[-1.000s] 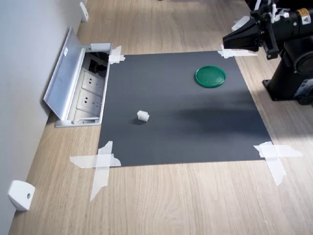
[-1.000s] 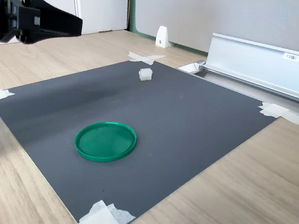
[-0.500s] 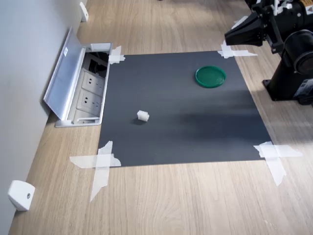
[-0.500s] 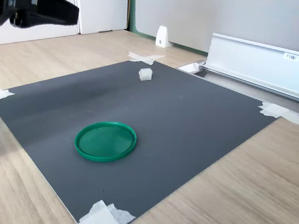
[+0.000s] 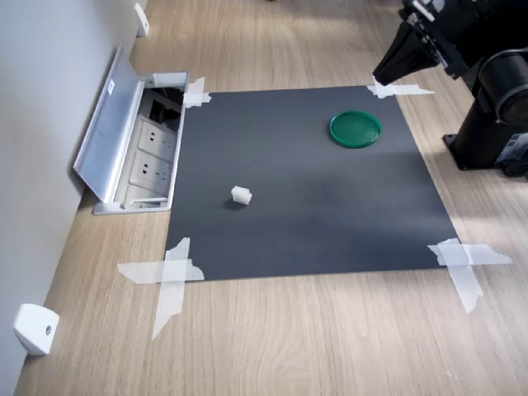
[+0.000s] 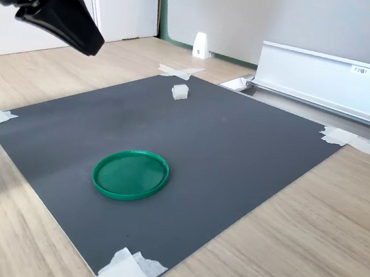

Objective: Grasp a white terminal and put it on the green lid.

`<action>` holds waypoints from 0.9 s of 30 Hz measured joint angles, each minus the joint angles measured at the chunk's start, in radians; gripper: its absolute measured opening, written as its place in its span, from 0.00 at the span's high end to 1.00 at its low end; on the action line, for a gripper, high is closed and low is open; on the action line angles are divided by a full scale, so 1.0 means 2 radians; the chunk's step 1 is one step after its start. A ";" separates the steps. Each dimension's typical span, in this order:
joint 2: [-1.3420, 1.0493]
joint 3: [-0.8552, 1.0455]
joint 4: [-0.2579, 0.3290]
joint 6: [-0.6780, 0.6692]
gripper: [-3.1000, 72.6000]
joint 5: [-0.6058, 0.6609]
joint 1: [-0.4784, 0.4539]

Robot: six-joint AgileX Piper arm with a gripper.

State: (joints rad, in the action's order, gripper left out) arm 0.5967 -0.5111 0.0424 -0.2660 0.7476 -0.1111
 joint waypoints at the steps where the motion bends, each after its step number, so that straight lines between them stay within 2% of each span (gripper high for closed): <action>1: 0.004 -0.003 0.000 0.000 0.97 0.000 0.000; 9: 0.087 -0.033 0.004 -0.013 0.97 0.032 0.000; 14: 0.179 -0.086 0.025 -0.049 0.89 0.046 0.000; 17: 0.233 -0.130 0.046 -0.070 0.77 0.071 0.000; 22: 0.315 -0.213 0.079 -0.093 0.48 0.113 0.000; 24: 0.342 -0.244 0.084 -0.098 0.36 0.120 0.000; 27: 0.376 -0.283 0.085 -0.100 0.25 0.123 0.000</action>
State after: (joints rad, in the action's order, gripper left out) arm 1.3488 -1.0764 0.2115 -0.4659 0.9943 -0.1111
